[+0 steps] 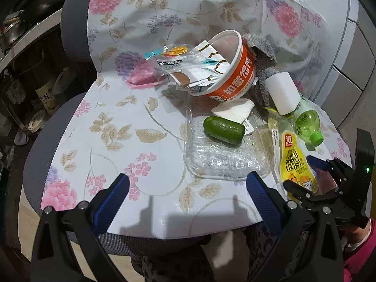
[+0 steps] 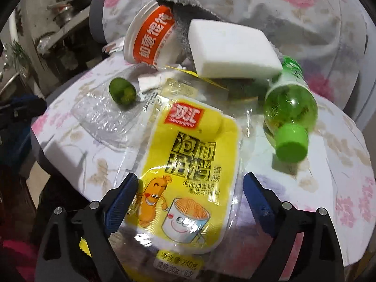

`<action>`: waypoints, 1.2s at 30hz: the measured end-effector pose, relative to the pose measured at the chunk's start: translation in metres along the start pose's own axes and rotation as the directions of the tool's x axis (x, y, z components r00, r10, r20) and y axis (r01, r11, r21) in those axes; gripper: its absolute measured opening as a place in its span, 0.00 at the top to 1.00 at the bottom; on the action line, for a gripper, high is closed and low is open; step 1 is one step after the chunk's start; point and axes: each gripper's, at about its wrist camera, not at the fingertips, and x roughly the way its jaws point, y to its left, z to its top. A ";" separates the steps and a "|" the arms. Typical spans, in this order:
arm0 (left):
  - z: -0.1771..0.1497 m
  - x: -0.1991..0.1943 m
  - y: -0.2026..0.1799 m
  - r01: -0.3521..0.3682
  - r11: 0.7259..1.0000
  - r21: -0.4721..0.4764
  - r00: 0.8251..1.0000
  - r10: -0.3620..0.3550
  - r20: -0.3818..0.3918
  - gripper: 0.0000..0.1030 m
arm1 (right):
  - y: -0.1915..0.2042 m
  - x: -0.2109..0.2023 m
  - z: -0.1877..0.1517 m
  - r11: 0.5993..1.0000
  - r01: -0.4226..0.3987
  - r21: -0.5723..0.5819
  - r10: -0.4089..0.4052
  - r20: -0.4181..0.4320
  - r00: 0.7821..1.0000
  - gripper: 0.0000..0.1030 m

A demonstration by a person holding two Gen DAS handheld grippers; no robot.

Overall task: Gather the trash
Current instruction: 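Reach the right gripper to the yellow snack packet and grasp it, then grasp the green cucumber with the left gripper while the right gripper holds the packet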

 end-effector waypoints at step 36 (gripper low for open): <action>0.043 0.069 -0.050 0.135 0.977 0.168 0.991 -0.133 -0.021 0.37 | -0.054 -0.110 0.004 0.983 0.088 0.163 -0.124 0.230 0.965 0.98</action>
